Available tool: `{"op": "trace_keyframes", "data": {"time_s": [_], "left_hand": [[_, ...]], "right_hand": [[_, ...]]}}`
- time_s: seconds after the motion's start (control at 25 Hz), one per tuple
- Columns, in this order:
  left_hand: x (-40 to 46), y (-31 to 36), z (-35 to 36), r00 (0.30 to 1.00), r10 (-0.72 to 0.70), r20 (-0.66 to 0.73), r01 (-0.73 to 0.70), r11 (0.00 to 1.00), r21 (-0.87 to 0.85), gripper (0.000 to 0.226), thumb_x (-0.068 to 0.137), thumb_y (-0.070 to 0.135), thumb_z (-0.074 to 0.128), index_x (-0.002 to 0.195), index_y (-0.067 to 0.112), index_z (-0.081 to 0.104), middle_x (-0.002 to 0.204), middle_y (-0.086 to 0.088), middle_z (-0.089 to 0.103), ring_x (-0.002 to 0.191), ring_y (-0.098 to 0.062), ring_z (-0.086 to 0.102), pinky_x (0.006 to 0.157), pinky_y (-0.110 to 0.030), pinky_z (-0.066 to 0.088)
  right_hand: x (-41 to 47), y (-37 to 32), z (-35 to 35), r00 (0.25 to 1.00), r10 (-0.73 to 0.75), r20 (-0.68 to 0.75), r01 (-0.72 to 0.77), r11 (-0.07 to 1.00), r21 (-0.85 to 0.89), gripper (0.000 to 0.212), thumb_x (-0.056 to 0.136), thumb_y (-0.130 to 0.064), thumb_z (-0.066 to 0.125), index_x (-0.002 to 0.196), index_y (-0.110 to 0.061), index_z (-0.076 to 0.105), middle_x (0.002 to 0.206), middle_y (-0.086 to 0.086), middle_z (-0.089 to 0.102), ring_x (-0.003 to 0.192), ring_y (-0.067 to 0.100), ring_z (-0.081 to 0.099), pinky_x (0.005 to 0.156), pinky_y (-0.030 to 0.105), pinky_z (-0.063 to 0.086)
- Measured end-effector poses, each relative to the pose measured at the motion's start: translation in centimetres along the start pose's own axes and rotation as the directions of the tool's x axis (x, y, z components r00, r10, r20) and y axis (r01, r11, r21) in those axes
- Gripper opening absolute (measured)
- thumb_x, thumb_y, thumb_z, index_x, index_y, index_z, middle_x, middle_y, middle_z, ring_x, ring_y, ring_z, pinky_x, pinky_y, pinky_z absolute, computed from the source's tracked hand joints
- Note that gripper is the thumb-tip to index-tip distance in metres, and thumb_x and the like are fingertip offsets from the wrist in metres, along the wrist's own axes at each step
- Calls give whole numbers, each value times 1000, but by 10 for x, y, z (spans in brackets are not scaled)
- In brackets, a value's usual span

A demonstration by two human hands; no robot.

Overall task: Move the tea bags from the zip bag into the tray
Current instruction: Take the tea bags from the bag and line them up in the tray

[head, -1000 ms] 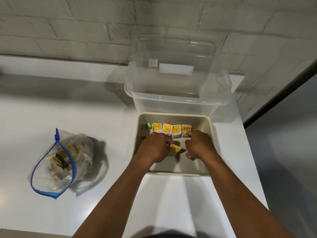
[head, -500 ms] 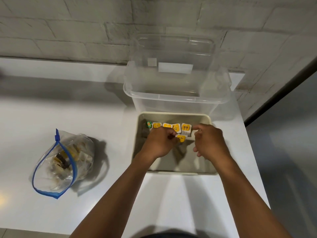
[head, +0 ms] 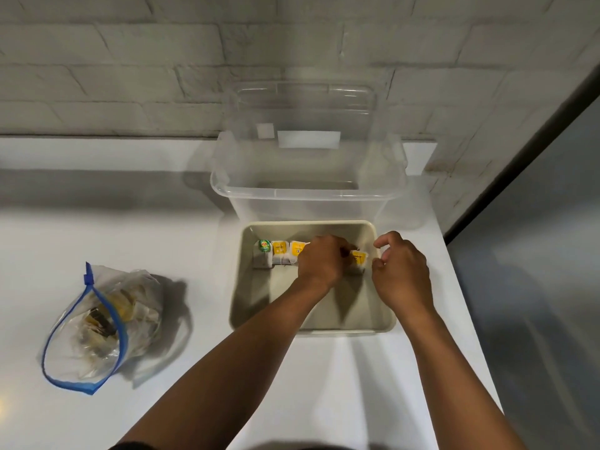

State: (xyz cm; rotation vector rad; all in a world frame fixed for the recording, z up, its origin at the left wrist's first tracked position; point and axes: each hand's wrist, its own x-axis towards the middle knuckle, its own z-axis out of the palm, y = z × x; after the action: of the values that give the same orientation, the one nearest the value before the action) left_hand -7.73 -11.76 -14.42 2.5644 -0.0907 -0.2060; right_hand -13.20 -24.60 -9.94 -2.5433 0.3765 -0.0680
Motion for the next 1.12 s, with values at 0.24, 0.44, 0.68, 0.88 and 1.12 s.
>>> {"op": "trace_keyframes", "data": {"time_s": [0.24,0.44,0.68,0.88,1.12], "left_hand": [[3,1,2,990,18,-139,2,990,140,23,93,44,59,112,39,72,102,-3,75,94,-26,69,63,-26,39],[7,0,5,991,-14,-133,50,961,272,23,93,45,60,109,37,74,98,-5,74,92,-27,70,62,-25,37],[14,2,8,991,-41,-125,88,912,401,30,95,41,56,101,17,74,98,-9,73,91,-30,70,66,-28,39],[12,4,5,996,-21,-88,56,910,412,38,96,48,54,102,16,74,100,-10,72,95,-31,70,68,-29,41],[-8,-9,5,967,245,64,-241,811,533,43,97,58,44,115,26,67,102,-7,68,98,-28,66,65,-29,38]], "right_hand": [[2,3,1,1000,-11,4,11,999,-45,25,91,-12,56,113,-24,58,110,3,60,101,27,58,73,31,45],[1,3,2,1000,-8,3,8,999,-46,23,91,-12,55,111,-24,59,109,3,59,101,28,58,72,30,42],[3,3,3,1000,-15,17,16,999,-46,25,92,-12,55,113,-24,59,112,4,60,102,27,58,75,31,44],[4,4,1,1000,-17,19,18,999,-36,24,91,-13,55,112,-25,59,111,2,60,102,26,58,74,30,43],[4,5,1,999,-25,28,25,1000,-9,25,90,-12,56,112,-24,60,110,3,61,103,26,58,79,34,47]]}}
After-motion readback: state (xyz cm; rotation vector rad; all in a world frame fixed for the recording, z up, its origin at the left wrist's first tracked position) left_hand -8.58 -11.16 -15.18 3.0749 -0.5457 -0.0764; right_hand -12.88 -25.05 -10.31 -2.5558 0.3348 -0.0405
